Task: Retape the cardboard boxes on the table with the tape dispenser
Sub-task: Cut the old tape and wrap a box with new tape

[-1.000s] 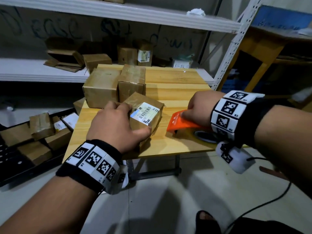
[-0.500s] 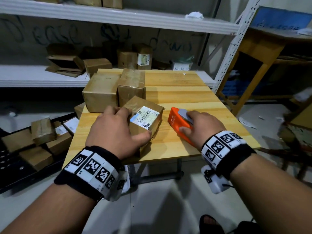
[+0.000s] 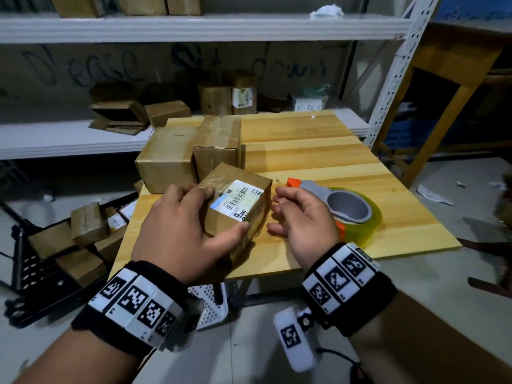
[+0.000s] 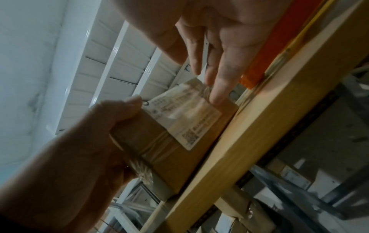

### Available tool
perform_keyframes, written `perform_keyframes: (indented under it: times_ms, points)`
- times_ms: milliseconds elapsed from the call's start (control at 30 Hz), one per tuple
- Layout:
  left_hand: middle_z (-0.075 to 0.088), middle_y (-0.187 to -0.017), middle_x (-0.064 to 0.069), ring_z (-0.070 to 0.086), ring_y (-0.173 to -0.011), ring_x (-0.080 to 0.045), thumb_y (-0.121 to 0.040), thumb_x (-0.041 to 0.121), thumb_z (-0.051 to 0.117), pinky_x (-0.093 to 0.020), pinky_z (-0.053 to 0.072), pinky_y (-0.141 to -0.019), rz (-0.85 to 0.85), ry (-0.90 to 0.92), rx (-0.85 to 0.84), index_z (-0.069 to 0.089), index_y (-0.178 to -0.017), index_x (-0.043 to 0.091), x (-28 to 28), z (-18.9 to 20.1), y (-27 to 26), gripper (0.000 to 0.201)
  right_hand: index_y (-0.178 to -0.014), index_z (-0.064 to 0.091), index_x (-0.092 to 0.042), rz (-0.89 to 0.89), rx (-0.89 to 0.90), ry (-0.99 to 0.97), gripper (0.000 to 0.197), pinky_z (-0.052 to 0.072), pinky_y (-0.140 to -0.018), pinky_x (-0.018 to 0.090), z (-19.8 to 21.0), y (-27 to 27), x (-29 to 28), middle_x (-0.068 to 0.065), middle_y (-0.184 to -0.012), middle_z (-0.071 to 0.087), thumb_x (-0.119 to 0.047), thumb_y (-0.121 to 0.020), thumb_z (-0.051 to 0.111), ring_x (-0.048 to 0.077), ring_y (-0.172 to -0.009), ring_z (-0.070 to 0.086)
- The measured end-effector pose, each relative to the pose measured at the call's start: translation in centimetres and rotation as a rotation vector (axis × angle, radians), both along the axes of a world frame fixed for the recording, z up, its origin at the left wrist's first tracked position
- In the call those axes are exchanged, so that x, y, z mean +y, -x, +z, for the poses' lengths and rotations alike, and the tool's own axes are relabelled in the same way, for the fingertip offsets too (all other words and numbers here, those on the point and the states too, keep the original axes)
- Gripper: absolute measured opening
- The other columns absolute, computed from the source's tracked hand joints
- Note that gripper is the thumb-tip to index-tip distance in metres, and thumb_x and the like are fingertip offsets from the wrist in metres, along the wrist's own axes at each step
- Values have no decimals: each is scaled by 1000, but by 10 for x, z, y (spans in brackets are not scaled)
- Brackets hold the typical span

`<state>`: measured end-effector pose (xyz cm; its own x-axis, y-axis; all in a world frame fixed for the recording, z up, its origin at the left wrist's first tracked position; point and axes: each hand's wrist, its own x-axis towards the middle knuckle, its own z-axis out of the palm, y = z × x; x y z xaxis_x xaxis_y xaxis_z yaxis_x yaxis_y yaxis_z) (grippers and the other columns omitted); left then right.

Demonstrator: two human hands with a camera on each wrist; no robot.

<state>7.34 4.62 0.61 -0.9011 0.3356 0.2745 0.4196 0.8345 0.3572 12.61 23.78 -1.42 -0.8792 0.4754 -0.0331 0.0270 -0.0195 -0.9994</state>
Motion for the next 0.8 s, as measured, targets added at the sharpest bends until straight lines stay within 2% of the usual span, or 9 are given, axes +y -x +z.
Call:
perform_keyframes:
  times_ms: [67, 167, 233, 300, 367, 433, 600, 800]
  points:
    - [59, -119, -4, 60, -111, -28, -67, 96, 44, -42, 54, -90, -6, -27, 18, 63, -137, 22, -1, -2, 2, 104, -101, 68, -32, 16, 43, 79, 27, 61, -97, 45, -6, 8, -1, -6, -114, 72, -17, -110, 47, 14, -112, 70]
    - [59, -116, -3, 61, -109, -27, -68, 94, 46, -41, 54, -88, -16, -67, 40, 66, -134, 19, -1, -4, 4, 102, -97, 69, -30, 1, 53, 159, 25, 59, -99, 47, -12, 14, -5, 0, -109, 76, -22, -110, 48, 21, -112, 72]
    - [59, -116, -3, 60, -109, -26, -68, 94, 47, -41, 53, -88, -23, -74, 47, 66, -134, 19, -1, -6, 4, 101, -99, 69, -30, -8, 49, 148, 22, 60, -94, 44, -17, 15, -4, 1, -106, 76, -24, -109, 50, 22, -107, 73]
    - [57, -115, -2, 60, -109, -26, -67, 94, 48, -41, 53, -89, -27, -75, 47, 65, -134, 19, -1, -6, 5, 102, -103, 69, -29, 8, 56, 113, 18, 59, -78, 35, -20, 15, -3, -1, -100, 76, -25, -108, 52, 16, -94, 72]
    - [56, -113, -2, 59, -107, -26, -67, 93, 48, -40, 52, -87, -31, -69, 49, 65, -134, 18, -2, -6, 5, 102, -102, 69, -27, 15, 41, 114, 17, 52, -64, 27, -22, 15, -3, -4, -86, 72, -25, -108, 53, 13, -78, 68]
    - [56, -112, -2, 59, -106, -27, -67, 93, 48, -41, 51, -87, -32, -68, 54, 66, -133, 18, -1, -6, 5, 102, -97, 67, -22, 22, 20, 129, 17, 49, -58, 27, -21, 17, -1, 0, -75, 68, -24, -107, 53, 16, -67, 64]
    - [57, -112, -3, 61, -107, -29, -66, 94, 48, -42, 52, -87, -33, -64, 69, 67, -132, 18, -1, -7, 5, 102, -95, 64, -17, 66, 15, 121, 20, 48, -54, 31, -24, 22, 4, 6, -69, 62, -29, -107, 54, 19, -57, 57]
    - [57, -113, -3, 61, -106, -29, -66, 93, 48, -41, 52, -85, -38, -55, 79, 66, -132, 18, -1, -6, 2, 102, -92, 65, -19, 105, 11, 61, 17, 50, -57, 33, -25, 18, 5, 1, -68, 59, -29, -104, 60, 19, -62, 56]
